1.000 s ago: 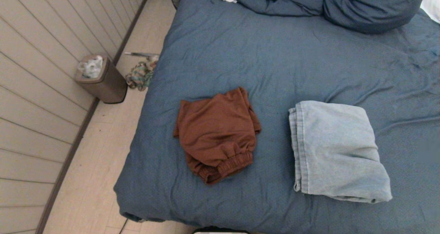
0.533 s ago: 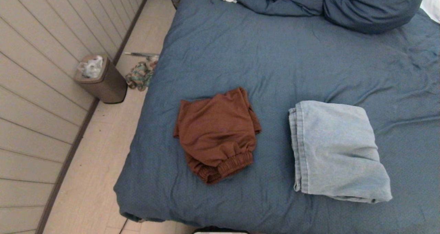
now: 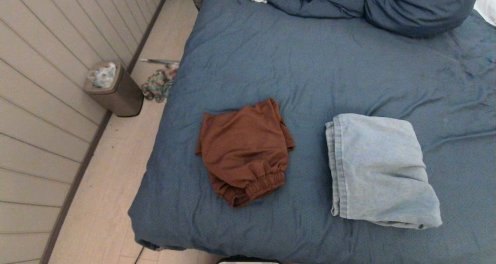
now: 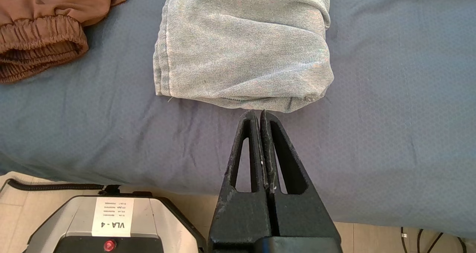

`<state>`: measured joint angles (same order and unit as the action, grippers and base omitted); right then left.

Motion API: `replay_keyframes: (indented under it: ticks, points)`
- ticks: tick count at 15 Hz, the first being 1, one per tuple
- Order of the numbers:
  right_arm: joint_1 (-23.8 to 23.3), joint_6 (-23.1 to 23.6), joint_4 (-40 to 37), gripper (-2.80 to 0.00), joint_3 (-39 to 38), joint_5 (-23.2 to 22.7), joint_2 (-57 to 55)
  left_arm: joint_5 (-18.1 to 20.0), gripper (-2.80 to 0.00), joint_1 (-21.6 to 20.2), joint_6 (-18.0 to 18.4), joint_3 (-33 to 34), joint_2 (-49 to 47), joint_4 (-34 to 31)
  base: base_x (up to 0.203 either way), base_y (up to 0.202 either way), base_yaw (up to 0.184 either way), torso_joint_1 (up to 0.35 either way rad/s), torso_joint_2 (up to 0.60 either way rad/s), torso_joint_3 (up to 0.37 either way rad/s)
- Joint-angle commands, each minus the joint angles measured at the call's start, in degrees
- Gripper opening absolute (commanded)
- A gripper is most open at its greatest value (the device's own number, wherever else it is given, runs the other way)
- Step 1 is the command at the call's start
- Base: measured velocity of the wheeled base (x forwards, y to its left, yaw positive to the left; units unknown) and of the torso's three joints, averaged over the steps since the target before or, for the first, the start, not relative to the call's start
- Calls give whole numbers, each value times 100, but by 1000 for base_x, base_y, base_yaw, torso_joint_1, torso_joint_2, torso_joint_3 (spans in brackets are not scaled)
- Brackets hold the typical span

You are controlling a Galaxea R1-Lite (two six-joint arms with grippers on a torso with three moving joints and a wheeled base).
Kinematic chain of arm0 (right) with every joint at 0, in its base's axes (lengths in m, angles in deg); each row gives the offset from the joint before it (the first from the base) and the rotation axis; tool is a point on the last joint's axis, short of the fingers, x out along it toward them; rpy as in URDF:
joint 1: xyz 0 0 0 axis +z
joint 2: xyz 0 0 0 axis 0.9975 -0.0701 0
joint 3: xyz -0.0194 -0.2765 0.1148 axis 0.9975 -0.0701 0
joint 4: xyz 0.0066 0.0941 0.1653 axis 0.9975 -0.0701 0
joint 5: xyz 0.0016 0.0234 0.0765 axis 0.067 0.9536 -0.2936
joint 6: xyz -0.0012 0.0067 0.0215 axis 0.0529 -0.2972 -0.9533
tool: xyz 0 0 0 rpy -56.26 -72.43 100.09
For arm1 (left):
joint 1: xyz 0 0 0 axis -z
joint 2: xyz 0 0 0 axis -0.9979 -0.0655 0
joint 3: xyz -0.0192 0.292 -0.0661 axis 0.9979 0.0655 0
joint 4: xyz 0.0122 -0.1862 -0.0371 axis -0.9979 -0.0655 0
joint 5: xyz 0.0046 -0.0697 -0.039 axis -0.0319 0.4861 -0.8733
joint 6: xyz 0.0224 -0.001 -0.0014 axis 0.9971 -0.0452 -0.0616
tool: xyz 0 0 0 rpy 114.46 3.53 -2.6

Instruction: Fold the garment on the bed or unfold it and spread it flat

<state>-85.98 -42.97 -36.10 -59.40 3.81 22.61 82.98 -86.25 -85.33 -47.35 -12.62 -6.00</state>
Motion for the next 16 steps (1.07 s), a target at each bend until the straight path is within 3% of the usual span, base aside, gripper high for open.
replay_keyframes:
  ticks: [1,16]
  points:
    - [0,1,-1,-280,-9,-2,59,2,-280,0,0,18,-10,0,0,0,0,0,0,0]
    - [-5,-17,-10,-280,-9,-2,68,2,-280,0,0,18,-10,0,0,0,0,0,0,0]
